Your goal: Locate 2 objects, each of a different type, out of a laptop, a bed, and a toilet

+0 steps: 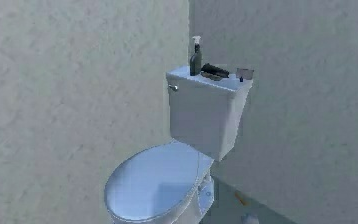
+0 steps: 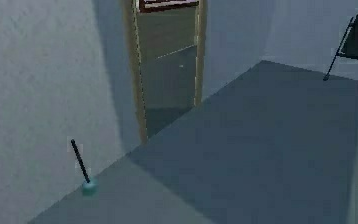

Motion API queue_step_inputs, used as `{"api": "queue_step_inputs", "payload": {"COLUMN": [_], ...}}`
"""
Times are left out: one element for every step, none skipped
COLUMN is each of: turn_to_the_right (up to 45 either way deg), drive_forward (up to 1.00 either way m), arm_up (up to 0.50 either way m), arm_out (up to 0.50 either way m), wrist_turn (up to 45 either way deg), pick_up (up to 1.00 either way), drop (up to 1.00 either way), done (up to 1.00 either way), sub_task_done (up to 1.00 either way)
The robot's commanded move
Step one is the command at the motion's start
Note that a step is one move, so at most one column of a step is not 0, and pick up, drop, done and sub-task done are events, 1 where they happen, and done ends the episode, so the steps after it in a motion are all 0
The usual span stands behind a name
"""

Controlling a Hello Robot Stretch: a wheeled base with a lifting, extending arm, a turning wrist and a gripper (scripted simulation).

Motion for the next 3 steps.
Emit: {"api": "queue_step_inputs", "payload": {"turn_to_the_right": [0.0, 45.0, 45.0], "drive_forward": [0.0, 0.0, 0.0], "arm_up": [0.0, 0.0, 0.0], "arm_out": [0.0, 0.0, 0.0], "wrist_turn": [0.0, 0.0, 0.0], "pick_up": [0.0, 0.0, 0.0], "drop": [0.0, 0.0, 0.0], "done": [0.0, 0.0, 0.0], "sub_task_done": [1.0, 0.0, 0.0]}}
